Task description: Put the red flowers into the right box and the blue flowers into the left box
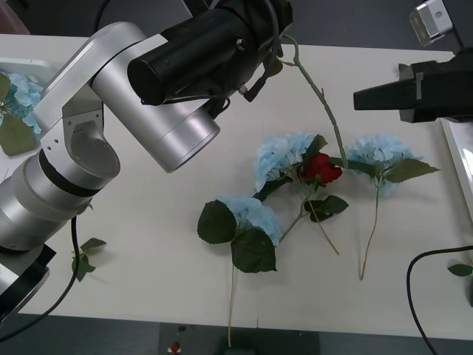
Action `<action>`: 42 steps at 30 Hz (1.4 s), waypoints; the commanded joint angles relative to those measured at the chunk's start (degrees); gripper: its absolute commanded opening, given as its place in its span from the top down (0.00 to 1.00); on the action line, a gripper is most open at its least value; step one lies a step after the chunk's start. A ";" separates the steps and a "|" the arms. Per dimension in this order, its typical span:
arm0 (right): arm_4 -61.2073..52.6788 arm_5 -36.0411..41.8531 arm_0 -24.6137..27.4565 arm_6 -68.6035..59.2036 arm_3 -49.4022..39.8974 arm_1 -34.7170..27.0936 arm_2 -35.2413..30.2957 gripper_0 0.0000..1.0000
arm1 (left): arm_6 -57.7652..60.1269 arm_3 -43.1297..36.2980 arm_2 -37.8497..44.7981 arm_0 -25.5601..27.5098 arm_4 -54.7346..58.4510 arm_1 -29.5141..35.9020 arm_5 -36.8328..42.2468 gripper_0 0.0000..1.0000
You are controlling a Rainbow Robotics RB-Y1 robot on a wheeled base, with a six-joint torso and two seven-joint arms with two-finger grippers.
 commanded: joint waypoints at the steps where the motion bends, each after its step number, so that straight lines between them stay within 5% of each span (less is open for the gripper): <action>1: 3.50 -2.86 -3.06 -2.47 -0.94 1.66 2.89 0.00 | 1.00 -0.60 0.83 -2.61 -0.83 0.07 0.02 1.00; 11: 7.45 -9.19 -4.64 -4.31 -0.94 3.51 8.69 0.06 | 1.08 -0.60 0.74 -2.61 -0.75 -0.19 0.02 1.00; 12: 7.45 -9.63 -4.64 -4.58 -0.94 3.51 9.30 0.33 | 1.00 -0.60 0.74 -2.61 -0.83 -0.19 -0.07 1.00; 13: 7.36 -9.63 -4.64 -4.93 -0.94 3.51 9.48 0.73 | 1.00 -0.60 0.74 -2.61 -0.75 -0.19 0.02 1.00; 15: 7.28 -9.63 -4.64 -5.45 -0.94 3.51 9.57 0.97 | 1.00 -0.60 0.74 -2.61 -0.75 -0.19 -0.07 1.00; 16: 7.28 -9.63 -4.55 -5.54 -0.94 3.51 9.57 1.00 | 1.00 -0.60 0.74 -2.61 -0.75 -0.19 0.02 1.00; 36: 6.31 -9.54 -4.55 -7.12 -0.94 3.51 9.13 1.00 | 0.47 -0.60 0.74 -2.70 -1.01 -0.19 0.02 1.00; 37: 6.22 -9.54 -4.55 -7.12 -0.94 3.51 9.04 1.00 | 0.29 -0.60 0.74 -2.70 -1.10 -0.19 0.02 0.97; 40: 6.22 -8.84 -4.55 -7.12 -0.94 3.51 8.16 1.00 | 0.21 -0.60 0.74 -2.70 -1.10 -0.19 0.02 0.35; 42: 6.22 -8.05 -4.55 -7.12 -0.94 3.51 7.46 1.00 | 0.12 -0.60 0.74 -2.70 -1.36 -0.19 -0.07 0.14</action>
